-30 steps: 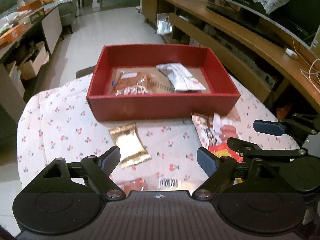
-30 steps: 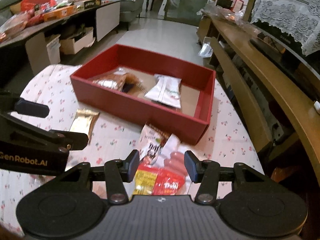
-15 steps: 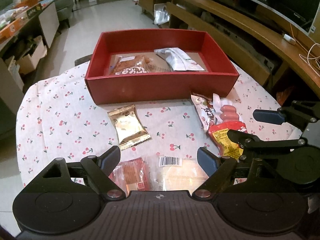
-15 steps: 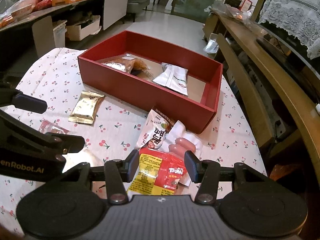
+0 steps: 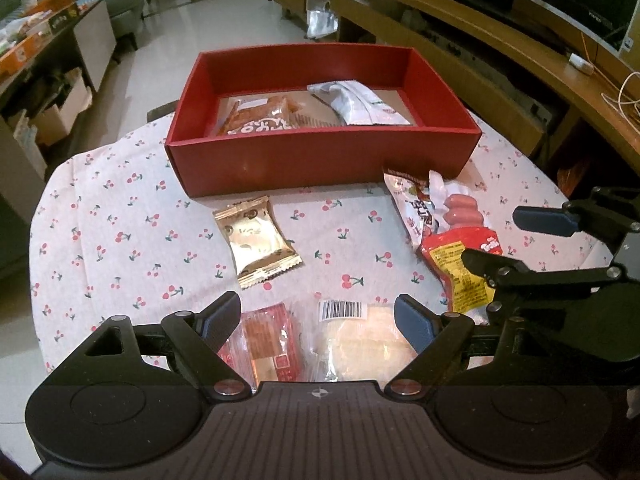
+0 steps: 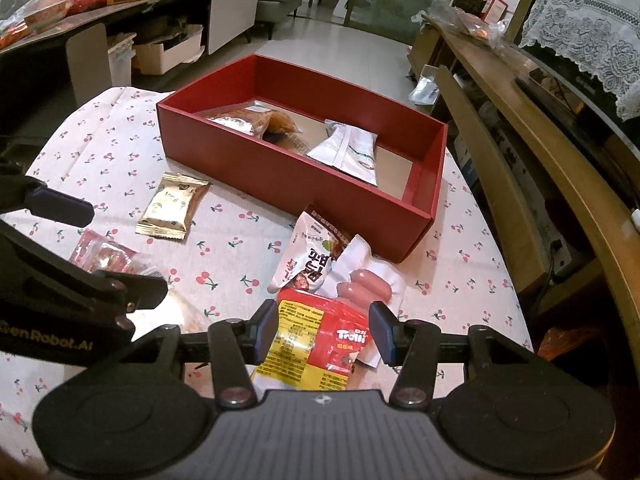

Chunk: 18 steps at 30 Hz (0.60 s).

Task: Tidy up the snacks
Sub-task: 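Withdraw both grippers from the box back toward the loose snacks, then grasp the red cake packet with the left gripper while the right grasps the clear bun packet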

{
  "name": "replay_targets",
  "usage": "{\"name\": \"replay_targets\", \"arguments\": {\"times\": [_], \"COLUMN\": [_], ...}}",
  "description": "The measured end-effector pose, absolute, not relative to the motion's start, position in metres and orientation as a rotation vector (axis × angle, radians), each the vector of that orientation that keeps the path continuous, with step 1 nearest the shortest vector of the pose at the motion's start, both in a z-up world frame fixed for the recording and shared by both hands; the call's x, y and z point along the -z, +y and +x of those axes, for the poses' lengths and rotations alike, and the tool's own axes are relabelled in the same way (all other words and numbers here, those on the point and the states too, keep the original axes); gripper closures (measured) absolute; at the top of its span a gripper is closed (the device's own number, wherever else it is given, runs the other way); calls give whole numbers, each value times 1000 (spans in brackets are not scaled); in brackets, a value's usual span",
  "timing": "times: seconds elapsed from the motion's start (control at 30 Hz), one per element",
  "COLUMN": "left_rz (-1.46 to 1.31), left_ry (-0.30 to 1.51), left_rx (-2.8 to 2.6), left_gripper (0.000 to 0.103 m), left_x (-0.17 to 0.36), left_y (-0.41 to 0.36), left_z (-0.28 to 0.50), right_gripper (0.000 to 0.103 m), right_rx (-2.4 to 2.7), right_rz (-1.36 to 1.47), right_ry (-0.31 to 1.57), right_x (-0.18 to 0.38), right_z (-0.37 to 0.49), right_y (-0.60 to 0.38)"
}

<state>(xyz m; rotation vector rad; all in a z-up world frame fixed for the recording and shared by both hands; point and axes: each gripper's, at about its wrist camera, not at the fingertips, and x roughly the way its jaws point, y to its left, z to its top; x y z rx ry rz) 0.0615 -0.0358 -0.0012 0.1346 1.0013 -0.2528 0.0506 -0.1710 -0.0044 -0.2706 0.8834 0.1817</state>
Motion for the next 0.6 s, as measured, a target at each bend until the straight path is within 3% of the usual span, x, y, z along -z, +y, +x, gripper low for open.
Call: {"name": "replay_targets", "arguments": {"times": [0.6], "left_rz": [181], "left_ry": [1046], "left_rx": [251], "left_gripper": [14], "left_x": [18], "left_y": [-43], "left_z": [63], "right_gripper": [36], "right_rx": [-188], "right_rz": [-275], "right_ry": [883], "right_x": [6], "right_z": [50], "right_y": [-172]}}
